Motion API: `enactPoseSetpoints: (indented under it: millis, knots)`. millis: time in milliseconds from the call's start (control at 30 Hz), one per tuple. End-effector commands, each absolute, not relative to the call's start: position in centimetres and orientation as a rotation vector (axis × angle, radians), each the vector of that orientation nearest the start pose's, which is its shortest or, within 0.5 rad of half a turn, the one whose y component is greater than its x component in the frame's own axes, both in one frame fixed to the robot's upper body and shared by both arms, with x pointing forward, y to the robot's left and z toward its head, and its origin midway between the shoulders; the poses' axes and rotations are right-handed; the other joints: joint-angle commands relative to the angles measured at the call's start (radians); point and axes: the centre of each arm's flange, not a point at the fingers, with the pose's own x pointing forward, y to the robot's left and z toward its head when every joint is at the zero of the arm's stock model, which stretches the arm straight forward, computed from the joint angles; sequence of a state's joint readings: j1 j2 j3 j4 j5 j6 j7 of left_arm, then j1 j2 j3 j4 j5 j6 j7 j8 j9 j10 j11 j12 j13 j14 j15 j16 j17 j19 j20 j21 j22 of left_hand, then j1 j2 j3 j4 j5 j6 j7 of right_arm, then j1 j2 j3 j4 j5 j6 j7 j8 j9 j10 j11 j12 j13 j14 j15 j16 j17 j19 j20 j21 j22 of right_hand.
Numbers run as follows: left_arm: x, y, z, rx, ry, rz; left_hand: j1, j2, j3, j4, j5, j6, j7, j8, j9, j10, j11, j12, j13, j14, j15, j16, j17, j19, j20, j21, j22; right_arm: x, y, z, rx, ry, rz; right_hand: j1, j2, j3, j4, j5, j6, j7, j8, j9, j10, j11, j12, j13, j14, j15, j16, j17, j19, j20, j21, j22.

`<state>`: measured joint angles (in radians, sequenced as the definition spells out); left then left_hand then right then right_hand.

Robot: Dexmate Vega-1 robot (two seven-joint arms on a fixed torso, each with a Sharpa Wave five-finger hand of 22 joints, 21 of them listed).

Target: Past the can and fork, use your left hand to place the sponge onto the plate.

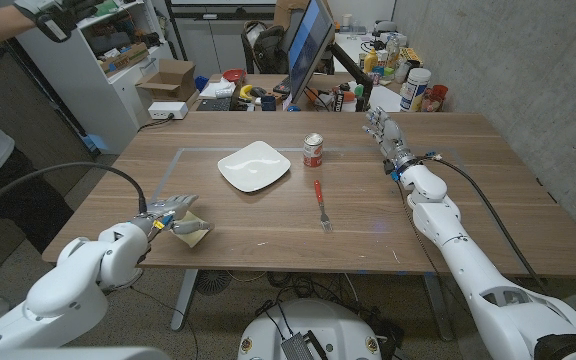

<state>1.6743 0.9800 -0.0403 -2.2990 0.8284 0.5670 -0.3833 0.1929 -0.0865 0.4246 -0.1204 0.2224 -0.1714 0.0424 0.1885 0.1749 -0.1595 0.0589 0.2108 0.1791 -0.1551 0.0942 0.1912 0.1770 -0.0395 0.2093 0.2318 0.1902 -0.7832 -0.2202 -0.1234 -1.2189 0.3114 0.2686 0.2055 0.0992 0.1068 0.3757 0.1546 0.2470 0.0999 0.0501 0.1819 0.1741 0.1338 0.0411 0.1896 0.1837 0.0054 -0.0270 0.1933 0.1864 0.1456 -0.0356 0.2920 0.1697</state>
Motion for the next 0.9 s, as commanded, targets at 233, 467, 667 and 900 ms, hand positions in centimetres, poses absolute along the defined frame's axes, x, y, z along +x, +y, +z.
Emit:
enactPoseSetpoints:
  millis: [233,467,667,900]
  knots:
    - [46.0,34.6,-11.2,1.717,0.049,0.080,0.025,-0.001,0.003,-0.014,0.012,-0.027,-0.012,0.000,0.002,-0.005,0.001,-0.003,0.006,-0.002,0.001,-0.003,0.003,0.009,0.003,-0.003,-0.001,66.7,-25.2,1.2,-0.008,-0.692,0.250,-0.012,0.040,0.007,-0.003,0.006,-0.002,0.000,0.005,0.005,0.005,0.002,0.004,0.004,0.002,-0.003,-0.001,0.001,0.009,-0.041,-0.004,0.005]
    - [46.1,34.5,-11.2,1.754,0.064,0.106,0.061,-0.001,0.004,-0.026,0.021,-0.024,-0.017,0.003,0.002,0.001,0.000,-0.002,0.006,0.005,0.001,-0.001,0.003,0.022,0.000,-0.002,-0.001,66.8,-25.4,1.1,-0.004,-0.692,0.243,-0.013,0.040,0.008,-0.003,0.006,-0.002,-0.001,0.005,0.005,0.005,0.003,0.005,0.004,0.002,-0.003,-0.001,0.000,0.010,-0.042,-0.005,0.005]
    - [46.5,34.4,-11.5,1.787,0.082,0.115,0.075,0.000,0.006,-0.030,0.024,-0.026,-0.017,0.003,0.002,0.001,0.003,-0.003,0.006,0.007,0.004,-0.001,0.003,0.031,0.000,0.000,-0.001,66.9,-25.4,1.2,-0.004,-0.693,0.246,-0.013,0.040,0.009,-0.003,0.006,-0.002,-0.001,0.005,0.005,0.005,0.001,0.004,0.004,0.002,-0.003,-0.001,0.000,0.012,-0.042,-0.006,0.005]
    - [47.1,34.3,-12.3,1.805,0.092,0.117,0.098,0.002,0.008,-0.037,0.030,-0.031,-0.017,0.002,0.003,-0.003,0.006,-0.005,0.006,0.011,0.006,0.000,0.003,0.044,-0.001,0.003,-0.002,67.0,-25.1,1.3,-0.003,-0.699,0.245,-0.013,0.040,0.009,-0.004,0.006,-0.001,-0.002,0.006,0.005,0.007,0.003,0.005,0.004,0.003,-0.004,-0.001,0.000,0.013,-0.042,-0.008,0.005]
